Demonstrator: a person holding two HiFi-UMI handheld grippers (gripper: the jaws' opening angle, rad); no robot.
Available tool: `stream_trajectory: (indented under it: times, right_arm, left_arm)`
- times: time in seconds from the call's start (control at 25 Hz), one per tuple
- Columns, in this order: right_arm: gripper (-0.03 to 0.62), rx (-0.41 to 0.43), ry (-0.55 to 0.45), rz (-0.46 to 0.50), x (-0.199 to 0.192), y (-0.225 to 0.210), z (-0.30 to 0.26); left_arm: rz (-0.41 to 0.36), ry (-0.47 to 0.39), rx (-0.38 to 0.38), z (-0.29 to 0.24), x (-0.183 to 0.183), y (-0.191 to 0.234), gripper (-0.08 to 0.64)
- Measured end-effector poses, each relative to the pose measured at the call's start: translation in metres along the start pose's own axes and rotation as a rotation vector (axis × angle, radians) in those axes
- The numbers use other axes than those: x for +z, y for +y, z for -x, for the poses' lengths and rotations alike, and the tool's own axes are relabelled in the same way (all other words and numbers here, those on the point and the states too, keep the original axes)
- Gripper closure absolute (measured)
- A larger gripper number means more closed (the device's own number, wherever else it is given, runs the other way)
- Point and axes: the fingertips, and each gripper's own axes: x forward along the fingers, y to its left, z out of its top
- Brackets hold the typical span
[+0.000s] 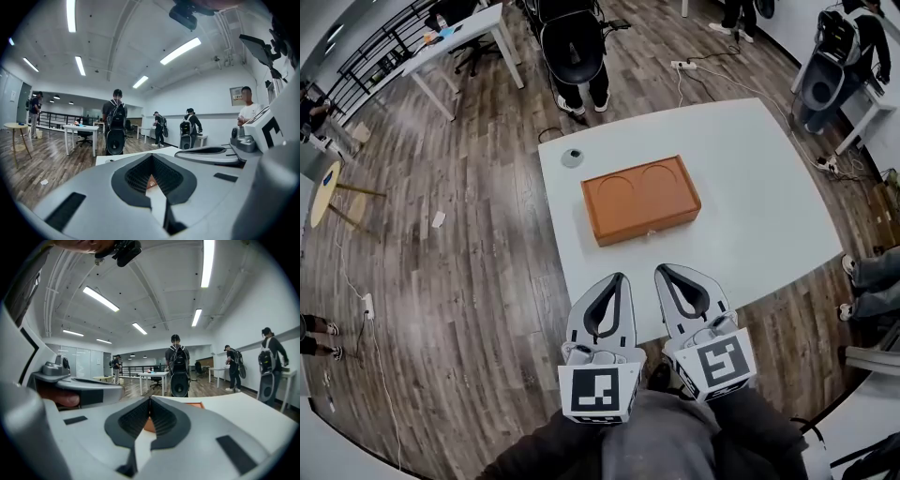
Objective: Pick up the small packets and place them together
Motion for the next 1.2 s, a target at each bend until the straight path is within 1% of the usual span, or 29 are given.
stream_trajectory:
  times: [0.28,0.48,0.6,0.84,1.0,1.2]
  right_arm:
    - [0.588,-0.033,0.002,0.022,0.01,-0.002,-0.028]
    - [0.588,-0.051,-0.034,0.041,0.032,-0.014,-0.035]
    - [0.588,-0.042,-0.048,0.053,0.038,-0.023,-0.041]
    - [0.588,0.007,-0.055,0.058,0.043,-0.033,-0.057]
    - [0.588,0.019,-0.045,0.052,0.036,-0.039,-0.06]
    - [0.588,0.024,-0.027,0.019,0.014,-0.04,-0.065]
  left_arm:
    - [0.023,-0.018,-0.021,-0.019,0.007,0.027,0.565]
    - [0.014,-0.029,-0.019,-0.028,0.019,0.03,0.565]
    - [0.002,-0.038,0.0,-0.037,0.026,0.031,0.565]
    - [0.002,-0.053,0.056,-0.052,0.031,0.038,0.565]
    - [0.0,-0.053,0.068,-0.059,0.031,0.038,0.565]
    - [-0.003,-0.017,0.071,-0.062,0.015,0.04,0.565]
